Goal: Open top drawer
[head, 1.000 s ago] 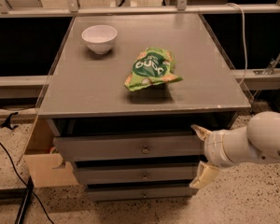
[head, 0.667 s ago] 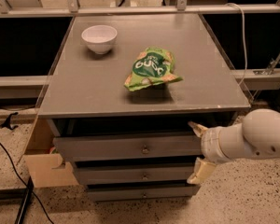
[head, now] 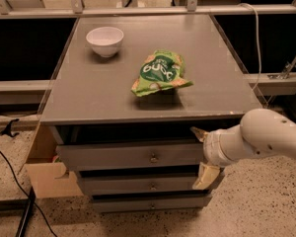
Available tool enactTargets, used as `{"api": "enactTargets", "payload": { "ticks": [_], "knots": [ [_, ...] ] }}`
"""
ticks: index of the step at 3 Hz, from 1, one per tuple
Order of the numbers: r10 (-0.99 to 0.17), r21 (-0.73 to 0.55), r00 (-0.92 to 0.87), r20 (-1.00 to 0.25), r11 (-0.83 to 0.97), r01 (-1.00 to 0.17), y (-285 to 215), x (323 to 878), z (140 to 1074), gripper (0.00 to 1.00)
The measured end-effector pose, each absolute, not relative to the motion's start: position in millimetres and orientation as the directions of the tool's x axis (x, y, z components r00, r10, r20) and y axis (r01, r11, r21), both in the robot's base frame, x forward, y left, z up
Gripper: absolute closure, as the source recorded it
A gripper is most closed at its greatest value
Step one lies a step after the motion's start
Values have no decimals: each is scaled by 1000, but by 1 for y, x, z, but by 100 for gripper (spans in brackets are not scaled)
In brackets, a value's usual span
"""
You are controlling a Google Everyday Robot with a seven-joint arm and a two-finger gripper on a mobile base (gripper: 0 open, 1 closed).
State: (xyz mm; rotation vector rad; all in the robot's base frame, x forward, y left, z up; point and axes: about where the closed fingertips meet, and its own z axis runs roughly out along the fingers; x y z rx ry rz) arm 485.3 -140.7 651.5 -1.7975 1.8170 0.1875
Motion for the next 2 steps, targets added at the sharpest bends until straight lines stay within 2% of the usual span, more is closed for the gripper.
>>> {"api": "enactTargets", "payload": {
  "ticks": [2],
  "knots": [
    [-901, -209, 68, -429, 25, -978, -135, 493, 627, 0]
  ]
}}
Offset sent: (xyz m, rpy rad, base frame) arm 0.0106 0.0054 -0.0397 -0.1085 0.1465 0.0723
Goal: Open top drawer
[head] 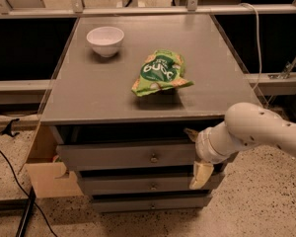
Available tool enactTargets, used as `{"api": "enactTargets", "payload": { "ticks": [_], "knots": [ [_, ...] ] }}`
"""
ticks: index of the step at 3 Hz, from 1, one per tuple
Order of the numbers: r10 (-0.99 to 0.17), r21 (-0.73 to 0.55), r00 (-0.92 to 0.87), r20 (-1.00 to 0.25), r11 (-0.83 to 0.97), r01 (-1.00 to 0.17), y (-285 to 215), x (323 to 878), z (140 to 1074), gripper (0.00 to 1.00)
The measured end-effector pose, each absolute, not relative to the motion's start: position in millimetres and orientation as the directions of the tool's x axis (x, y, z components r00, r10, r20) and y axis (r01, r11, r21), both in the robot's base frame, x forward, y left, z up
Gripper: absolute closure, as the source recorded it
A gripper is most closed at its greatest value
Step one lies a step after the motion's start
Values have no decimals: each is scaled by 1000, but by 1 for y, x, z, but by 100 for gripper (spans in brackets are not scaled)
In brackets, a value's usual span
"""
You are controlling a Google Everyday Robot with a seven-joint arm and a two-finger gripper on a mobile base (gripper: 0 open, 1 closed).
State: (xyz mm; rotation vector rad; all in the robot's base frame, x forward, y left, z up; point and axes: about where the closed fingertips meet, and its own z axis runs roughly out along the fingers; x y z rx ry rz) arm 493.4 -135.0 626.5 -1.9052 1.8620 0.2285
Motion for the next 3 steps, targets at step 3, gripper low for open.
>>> {"api": "enactTargets", "payload": {
  "ticks": [3],
  "knots": [
    [-921, -19, 26, -390, -20, -1000, -142, 473, 642, 0]
  ]
}}
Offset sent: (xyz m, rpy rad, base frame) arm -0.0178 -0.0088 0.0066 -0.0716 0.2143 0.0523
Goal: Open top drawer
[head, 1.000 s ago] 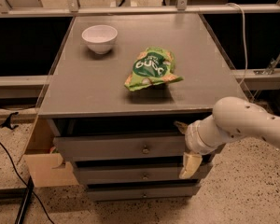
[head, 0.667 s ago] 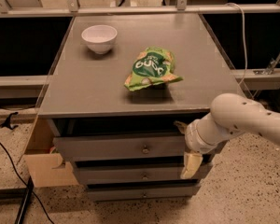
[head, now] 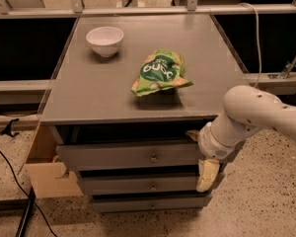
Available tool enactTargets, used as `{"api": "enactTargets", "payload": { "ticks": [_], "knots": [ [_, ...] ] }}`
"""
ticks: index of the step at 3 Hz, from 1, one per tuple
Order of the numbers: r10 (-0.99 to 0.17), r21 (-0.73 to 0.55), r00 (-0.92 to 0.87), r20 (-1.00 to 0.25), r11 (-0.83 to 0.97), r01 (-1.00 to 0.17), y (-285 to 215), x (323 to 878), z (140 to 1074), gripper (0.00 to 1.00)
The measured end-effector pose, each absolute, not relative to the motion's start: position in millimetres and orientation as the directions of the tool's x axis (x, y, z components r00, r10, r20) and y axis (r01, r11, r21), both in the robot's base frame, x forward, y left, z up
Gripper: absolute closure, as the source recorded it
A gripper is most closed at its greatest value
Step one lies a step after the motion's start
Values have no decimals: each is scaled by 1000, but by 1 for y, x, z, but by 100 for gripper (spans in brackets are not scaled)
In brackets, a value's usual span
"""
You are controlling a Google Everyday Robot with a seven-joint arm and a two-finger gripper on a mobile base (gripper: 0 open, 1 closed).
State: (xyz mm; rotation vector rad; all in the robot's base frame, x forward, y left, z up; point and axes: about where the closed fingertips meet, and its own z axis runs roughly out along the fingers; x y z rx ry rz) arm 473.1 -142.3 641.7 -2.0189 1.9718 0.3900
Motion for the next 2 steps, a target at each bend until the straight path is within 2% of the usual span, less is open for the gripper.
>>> {"api": "enactTargets", "payload": {
  "ticks": [2],
  "knots": [
    [-926, 116, -16, -376, -30, -993, -154, 434, 668, 0]
  ]
}}
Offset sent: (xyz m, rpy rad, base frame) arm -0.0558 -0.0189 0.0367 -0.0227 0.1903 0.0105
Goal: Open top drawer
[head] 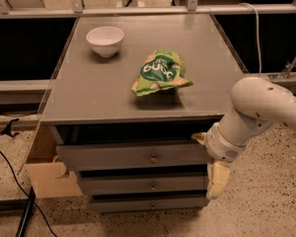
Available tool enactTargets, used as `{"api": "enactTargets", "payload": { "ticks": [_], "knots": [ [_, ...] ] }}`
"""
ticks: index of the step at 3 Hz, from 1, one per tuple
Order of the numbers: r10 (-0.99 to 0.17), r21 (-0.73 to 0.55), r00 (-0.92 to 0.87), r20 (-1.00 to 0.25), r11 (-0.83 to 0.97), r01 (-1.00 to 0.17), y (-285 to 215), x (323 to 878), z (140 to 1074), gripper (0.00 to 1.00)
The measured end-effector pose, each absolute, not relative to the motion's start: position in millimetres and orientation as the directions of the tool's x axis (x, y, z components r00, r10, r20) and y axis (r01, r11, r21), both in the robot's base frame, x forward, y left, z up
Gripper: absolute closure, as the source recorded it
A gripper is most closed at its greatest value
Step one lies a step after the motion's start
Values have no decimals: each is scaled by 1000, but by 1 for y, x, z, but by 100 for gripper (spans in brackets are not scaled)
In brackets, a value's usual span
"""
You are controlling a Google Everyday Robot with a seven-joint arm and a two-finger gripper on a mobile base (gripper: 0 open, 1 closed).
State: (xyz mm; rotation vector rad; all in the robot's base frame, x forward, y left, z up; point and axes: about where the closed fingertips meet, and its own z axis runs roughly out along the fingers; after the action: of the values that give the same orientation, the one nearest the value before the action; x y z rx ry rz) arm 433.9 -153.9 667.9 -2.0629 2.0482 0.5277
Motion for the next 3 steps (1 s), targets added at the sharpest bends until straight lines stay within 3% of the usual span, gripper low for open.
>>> {"api": "enactTargets", "payload": {
  "ticks": [3],
  "knots": [
    [-926, 184, -43, -375, -29, -982, -158, 412, 675, 0]
  ]
}}
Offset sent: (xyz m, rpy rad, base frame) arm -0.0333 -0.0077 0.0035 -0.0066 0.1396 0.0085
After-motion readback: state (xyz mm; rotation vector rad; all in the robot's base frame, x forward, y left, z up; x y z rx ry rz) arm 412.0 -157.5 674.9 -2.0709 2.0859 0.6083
